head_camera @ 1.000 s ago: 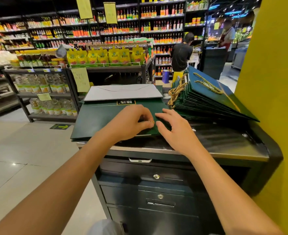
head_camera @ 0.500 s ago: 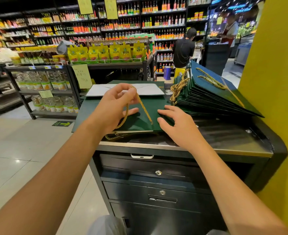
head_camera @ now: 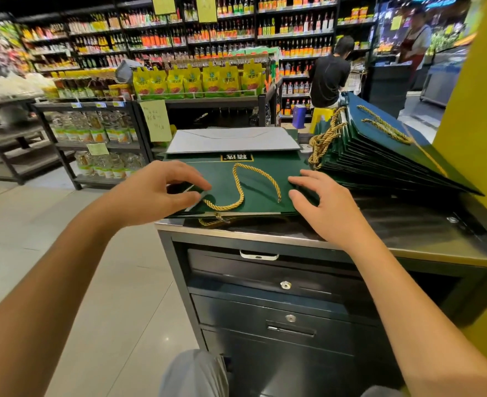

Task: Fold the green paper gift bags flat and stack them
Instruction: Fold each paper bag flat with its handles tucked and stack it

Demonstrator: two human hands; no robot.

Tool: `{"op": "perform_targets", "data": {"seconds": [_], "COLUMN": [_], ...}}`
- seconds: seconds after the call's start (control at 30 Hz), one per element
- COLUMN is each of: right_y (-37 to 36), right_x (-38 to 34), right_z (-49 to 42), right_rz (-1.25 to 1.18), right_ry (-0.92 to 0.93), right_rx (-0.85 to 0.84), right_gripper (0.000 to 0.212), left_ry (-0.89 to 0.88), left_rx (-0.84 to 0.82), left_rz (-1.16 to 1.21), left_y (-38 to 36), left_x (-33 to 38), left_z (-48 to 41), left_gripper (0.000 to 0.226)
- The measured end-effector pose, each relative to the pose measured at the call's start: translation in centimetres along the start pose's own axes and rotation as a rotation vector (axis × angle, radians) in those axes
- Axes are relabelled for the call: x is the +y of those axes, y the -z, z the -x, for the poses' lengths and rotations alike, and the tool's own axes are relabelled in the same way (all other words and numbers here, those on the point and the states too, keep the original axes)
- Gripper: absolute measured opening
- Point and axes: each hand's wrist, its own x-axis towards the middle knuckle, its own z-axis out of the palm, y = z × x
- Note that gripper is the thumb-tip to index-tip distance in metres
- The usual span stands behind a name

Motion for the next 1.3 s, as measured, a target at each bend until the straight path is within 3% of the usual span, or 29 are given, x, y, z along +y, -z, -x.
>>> {"op": "perform_targets", "data": {"seconds": [0.27,0.4,0.53,0.77,0.93,1.07,1.13,1.23,1.3], "right_y": [0.1,0.1,0.1,0.0,0.1,0.0,0.0,-0.1,-0.3], "right_x": [0.2,0.3,0.3,0.4,0.3,0.2,0.1,0.0,0.0], "right_z": [0.0,0.0,0.0,-0.1,0.0,0.1,0.1,0.2,0.3], "right_rz": [0.008,0.021,0.021,0.017,0.018,0.031,0.033,0.010,0.038], "right_ry": [-0.009,-0.012,-0.011,-0.015,-0.017,-0.010,-0.002,-0.002,0.001], "right_rx": [0.003,0.001,0.002,0.000,-0.004,-0.002,0.007,0.021,0.058], "right_gripper": [0.041,0.042,0.042,0.043,0.044,0.043,0.041,0.039,0.038], "left_ry": [-0.076,-0.082,-0.010,0.130,0.169,0.206,0.270,0.408,0.472], "left_rx": [0.052,0.064,0.117,0.278,0.292,0.455,0.530,0.554,0.510], "left_rz": [-0.205,-0.186,0.009,0.859,0.838,0.427,0.299,0.542,0.833], "left_y": [-2.0,-2.6,-2.8,-2.3,-2.3,-2.4,-2.8,-3.2,-3.3], "left_x": [0.2,0.0,-0.3,0.5,0.0,-0.8,-1.3,-1.6,-1.4], "left_z": [0.0,-0.4,-0.4,-0.2,-0.1,0.4,0.7,1.3,1.5], "left_gripper": [0.011,0.009,0.009,0.018,0.015,0.011,0.030,0.051,0.045]}}
